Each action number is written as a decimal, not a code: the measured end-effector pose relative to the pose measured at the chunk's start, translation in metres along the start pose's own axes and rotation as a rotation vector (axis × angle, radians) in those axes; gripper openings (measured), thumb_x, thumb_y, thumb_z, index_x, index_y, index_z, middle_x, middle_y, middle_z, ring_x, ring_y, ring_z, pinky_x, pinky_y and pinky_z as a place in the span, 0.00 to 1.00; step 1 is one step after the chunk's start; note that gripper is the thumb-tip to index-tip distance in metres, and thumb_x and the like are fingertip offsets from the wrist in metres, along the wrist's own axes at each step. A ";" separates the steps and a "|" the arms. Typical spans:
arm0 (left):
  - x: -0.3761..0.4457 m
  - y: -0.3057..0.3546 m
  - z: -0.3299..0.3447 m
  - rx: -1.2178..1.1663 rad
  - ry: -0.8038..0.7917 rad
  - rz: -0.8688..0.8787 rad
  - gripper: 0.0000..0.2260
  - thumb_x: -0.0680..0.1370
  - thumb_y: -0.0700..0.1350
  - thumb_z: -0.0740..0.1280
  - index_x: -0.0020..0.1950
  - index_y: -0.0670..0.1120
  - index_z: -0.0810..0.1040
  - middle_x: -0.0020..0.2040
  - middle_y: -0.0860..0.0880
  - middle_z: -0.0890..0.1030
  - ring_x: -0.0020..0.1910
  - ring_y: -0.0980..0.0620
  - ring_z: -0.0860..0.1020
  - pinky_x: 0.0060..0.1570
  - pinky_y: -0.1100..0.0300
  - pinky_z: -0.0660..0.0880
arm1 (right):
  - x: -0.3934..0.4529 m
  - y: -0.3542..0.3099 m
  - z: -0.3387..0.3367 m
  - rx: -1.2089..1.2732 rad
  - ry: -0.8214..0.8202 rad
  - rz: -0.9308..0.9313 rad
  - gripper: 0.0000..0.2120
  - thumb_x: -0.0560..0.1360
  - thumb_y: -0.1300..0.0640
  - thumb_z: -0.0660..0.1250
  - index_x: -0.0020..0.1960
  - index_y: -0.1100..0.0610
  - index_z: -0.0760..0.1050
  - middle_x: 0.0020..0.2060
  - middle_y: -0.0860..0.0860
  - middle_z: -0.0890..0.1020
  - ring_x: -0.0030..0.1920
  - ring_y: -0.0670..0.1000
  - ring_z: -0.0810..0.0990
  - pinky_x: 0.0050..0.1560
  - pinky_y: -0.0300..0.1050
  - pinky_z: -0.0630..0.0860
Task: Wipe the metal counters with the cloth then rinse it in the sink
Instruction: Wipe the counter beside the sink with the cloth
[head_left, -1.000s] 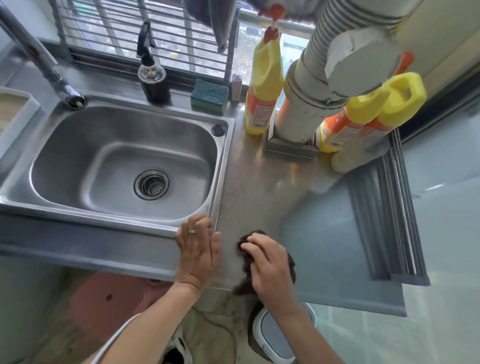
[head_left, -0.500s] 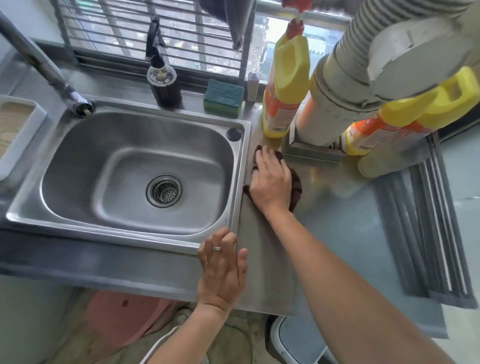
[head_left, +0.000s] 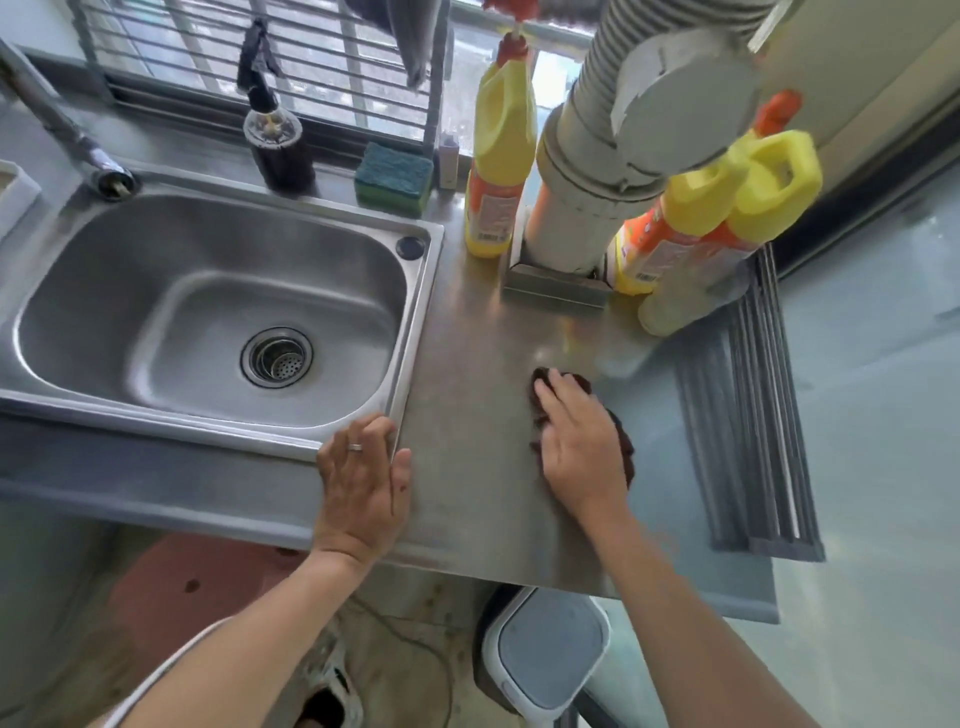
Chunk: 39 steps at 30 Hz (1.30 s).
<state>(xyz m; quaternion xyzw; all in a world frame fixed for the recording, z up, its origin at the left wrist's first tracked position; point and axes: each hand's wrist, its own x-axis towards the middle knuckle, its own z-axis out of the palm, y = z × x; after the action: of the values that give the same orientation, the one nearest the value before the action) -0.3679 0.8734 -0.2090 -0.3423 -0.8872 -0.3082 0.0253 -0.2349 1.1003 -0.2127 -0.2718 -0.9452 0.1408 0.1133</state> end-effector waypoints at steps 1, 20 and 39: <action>-0.001 0.000 0.001 0.016 0.000 0.008 0.11 0.78 0.48 0.56 0.55 0.44 0.69 0.54 0.45 0.74 0.54 0.44 0.71 0.57 0.47 0.63 | -0.005 0.021 -0.008 -0.012 0.044 0.109 0.24 0.80 0.56 0.56 0.74 0.58 0.73 0.75 0.55 0.72 0.75 0.55 0.70 0.73 0.59 0.69; -0.032 0.015 -0.020 0.047 -0.108 0.081 0.14 0.80 0.48 0.53 0.59 0.42 0.71 0.56 0.45 0.74 0.56 0.43 0.72 0.59 0.48 0.64 | -0.089 -0.146 0.039 0.228 -0.033 -0.063 0.24 0.80 0.54 0.56 0.74 0.53 0.73 0.75 0.49 0.72 0.78 0.49 0.66 0.79 0.51 0.59; -0.071 -0.010 -0.026 0.269 -0.213 0.098 0.15 0.79 0.49 0.56 0.62 0.44 0.72 0.63 0.46 0.73 0.60 0.43 0.74 0.62 0.46 0.63 | -0.154 -0.014 -0.012 -0.068 0.205 0.449 0.24 0.81 0.57 0.54 0.76 0.58 0.70 0.75 0.54 0.72 0.76 0.54 0.70 0.75 0.56 0.64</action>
<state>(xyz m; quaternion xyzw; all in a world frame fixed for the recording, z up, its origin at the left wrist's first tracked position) -0.3242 0.8105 -0.2118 -0.4094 -0.9004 -0.1470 -0.0084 -0.1114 1.0076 -0.2185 -0.4917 -0.8488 0.1023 0.1653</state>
